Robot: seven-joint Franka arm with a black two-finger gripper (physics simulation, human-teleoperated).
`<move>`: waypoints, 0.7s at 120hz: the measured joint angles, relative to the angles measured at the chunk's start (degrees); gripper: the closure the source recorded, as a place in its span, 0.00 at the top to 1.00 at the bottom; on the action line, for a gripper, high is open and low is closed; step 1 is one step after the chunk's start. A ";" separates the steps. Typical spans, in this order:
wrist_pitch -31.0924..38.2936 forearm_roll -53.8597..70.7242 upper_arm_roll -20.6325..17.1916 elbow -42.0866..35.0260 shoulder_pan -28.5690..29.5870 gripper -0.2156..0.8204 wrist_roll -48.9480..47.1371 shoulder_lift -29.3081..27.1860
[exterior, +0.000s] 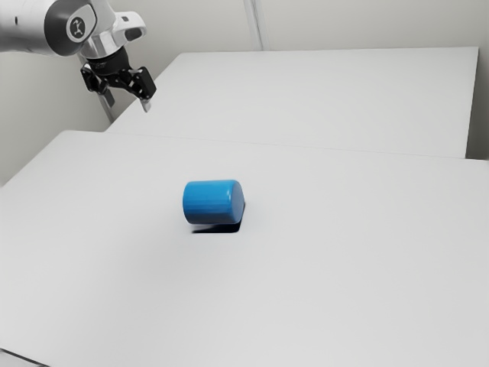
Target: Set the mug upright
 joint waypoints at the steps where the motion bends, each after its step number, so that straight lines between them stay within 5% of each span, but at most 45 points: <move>1: 0.01 0.00 -0.01 -0.06 -0.01 0.79 0.01 -0.02; 34: 0.15 -1.09 -0.46 -2.23 -0.09 0.79 0.12 -0.60; 72: -0.13 -23.99 -0.11 -9.57 3.26 0.79 0.80 2.94; 84: -0.19 -27.61 0.04 -9.79 8.41 0.79 2.24 5.51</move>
